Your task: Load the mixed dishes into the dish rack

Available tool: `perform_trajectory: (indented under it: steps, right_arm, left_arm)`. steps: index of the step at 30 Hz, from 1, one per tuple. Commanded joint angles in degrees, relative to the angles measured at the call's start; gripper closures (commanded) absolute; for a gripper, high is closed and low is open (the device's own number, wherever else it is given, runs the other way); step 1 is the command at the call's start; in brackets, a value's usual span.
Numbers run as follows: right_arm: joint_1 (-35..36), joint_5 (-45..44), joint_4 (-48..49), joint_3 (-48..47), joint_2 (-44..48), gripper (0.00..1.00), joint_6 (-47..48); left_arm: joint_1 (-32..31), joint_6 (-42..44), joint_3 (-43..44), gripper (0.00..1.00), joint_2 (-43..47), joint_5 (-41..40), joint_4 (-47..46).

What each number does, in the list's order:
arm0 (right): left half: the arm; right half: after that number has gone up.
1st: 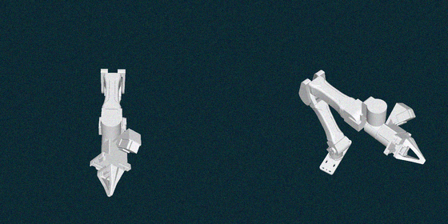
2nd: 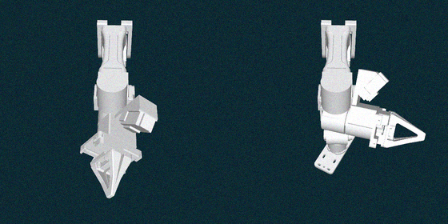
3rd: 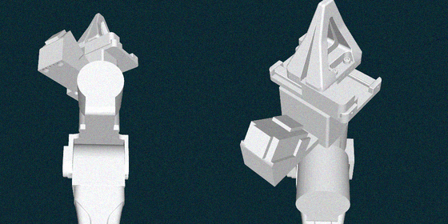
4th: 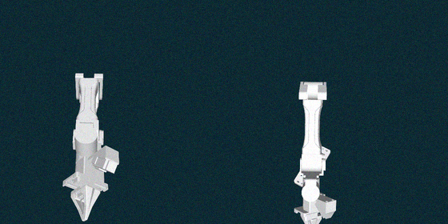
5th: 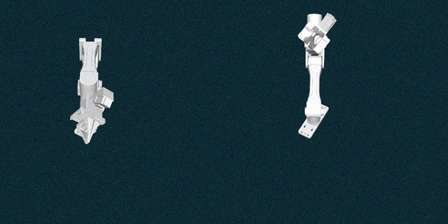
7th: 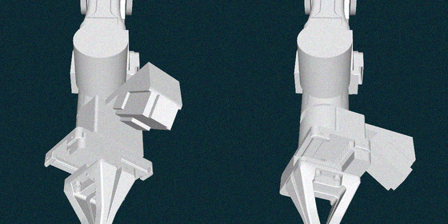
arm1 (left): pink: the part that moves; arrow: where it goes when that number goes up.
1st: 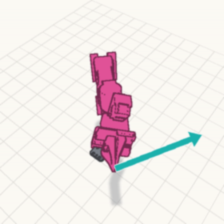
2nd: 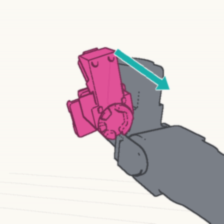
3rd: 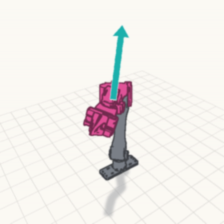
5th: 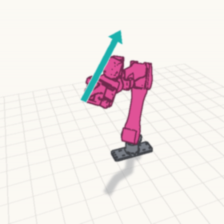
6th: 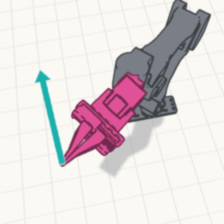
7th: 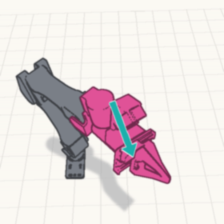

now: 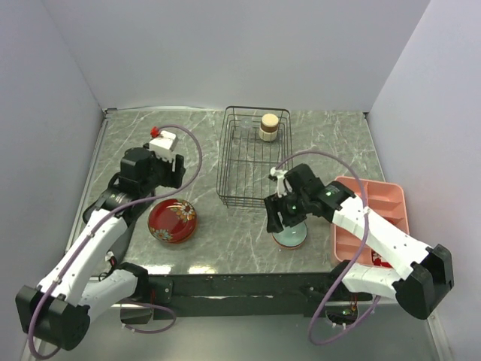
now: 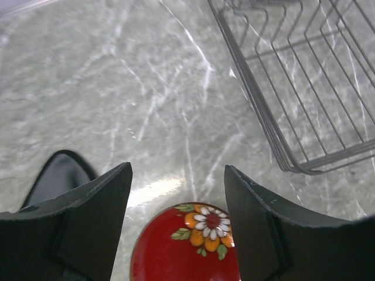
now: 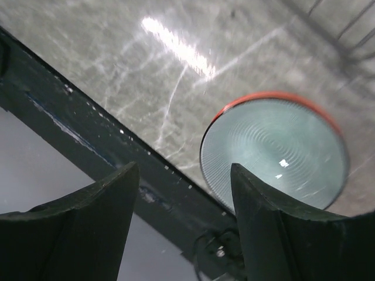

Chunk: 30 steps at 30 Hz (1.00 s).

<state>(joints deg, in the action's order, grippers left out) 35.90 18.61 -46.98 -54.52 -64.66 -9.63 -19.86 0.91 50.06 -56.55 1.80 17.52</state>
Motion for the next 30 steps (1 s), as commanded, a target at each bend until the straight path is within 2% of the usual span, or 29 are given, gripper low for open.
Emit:
perform_trajectory:
  steps: [1, 4, 13, 14, 15, 18, 25, 30]
  right_arm:
    - [3.91, -6.47, -1.97, 1.17, -0.9, 0.29, -9.52]
    - [5.67, -10.08, -1.89, 1.35, -2.39, 0.33, -11.29]
    - [6.82, -8.94, 2.42, 6.09, -7.14, 0.43, -12.61]
    - [6.9, -8.86, 2.68, 6.79, -7.4, 0.46, -12.43]
    - [6.9, -8.77, 2.86, 7.06, -7.49, 0.54, -12.35]
    - [7.08, -8.24, 3.56, 7.06, -7.5, 0.63, -12.43]
    - [7.34, -9.82, 0.41, 2.94, -6.44, 0.75, -10.33]
    - [7.43, -12.98, -4.34, -3.83, -5.3, 0.86, -4.8]
  left_arm:
    - [2.27, 1.47, 0.3, 0.3, 4.52, -1.63, -0.03]
    - [3.77, 1.99, -0.58, 0.29, 5.84, -1.63, 0.06]
    - [5.97, 1.55, -3.22, 0.29, 8.56, -1.63, -1.08]
    - [6.14, 1.47, -3.57, 0.29, 8.83, -1.63, -1.0]
    - [6.32, 1.55, -3.66, 0.29, 9.35, -1.63, -0.82]
    - [6.93, 1.47, -4.18, 0.29, 10.15, -1.63, -0.38]
    - [7.82, 0.5, -4.45, 0.3, 10.68, -0.57, -0.99]
    - [7.9, 0.68, -3.92, 0.29, 9.98, 0.66, -2.4]
